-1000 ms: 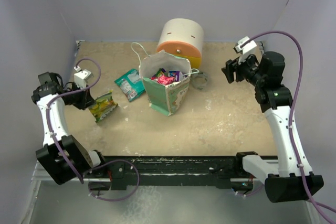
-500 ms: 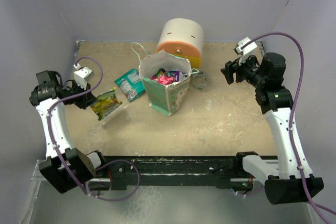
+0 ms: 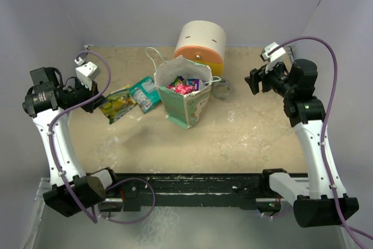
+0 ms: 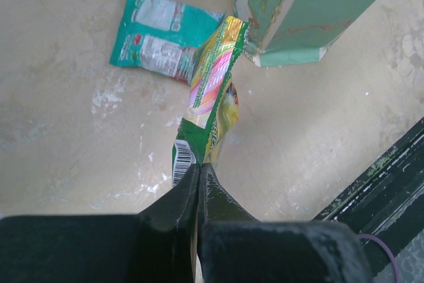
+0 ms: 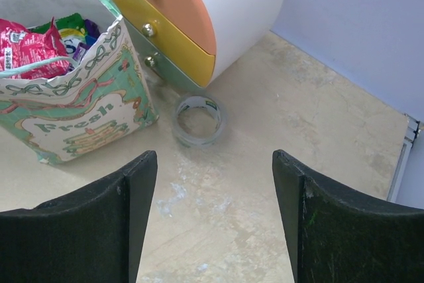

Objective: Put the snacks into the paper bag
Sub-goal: Place the snack in the paper bag.

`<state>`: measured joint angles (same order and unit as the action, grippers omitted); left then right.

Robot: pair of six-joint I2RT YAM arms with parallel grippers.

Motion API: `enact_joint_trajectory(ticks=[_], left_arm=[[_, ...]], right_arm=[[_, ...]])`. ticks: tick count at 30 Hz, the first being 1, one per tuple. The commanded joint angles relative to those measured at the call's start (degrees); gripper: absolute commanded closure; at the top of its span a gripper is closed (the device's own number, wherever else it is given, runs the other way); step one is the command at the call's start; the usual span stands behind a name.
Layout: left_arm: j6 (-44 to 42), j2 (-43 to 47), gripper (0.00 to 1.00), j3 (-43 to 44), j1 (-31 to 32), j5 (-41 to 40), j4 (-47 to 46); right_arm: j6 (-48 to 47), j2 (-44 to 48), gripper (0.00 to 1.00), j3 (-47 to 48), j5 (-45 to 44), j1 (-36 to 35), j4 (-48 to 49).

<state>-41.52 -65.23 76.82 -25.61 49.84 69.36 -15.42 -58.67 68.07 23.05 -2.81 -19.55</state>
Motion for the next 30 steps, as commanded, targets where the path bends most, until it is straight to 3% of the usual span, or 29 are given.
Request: enact_joint_trajectory(ticks=[1, 11, 21, 30], left_arm=[[4.34, 1.16, 1.0, 7.33, 1.3, 5.53, 0.33], [14.45, -2.13, 1.0, 20.75, 5.47, 7.69, -2.04], [28.14, -8.62, 1.0, 32.72, 12.76, 9.18, -11.53], [35.07, -17.12, 1.0, 40.74, 25.83, 4.51, -17.96]], right_arm=[[0.57, 1.75, 0.27, -0.4, 1.46, 0.52, 2.73], [0.75, 2.58, 0.25, -1.41, 1.35, 0.94, 3.03], [-0.37, 3.7, 0.23, -4.23, -0.67, 2.01, 3.5], [-2.22, 4.5, 0.22, -6.13, -1.66, 2.75, 2.61]])
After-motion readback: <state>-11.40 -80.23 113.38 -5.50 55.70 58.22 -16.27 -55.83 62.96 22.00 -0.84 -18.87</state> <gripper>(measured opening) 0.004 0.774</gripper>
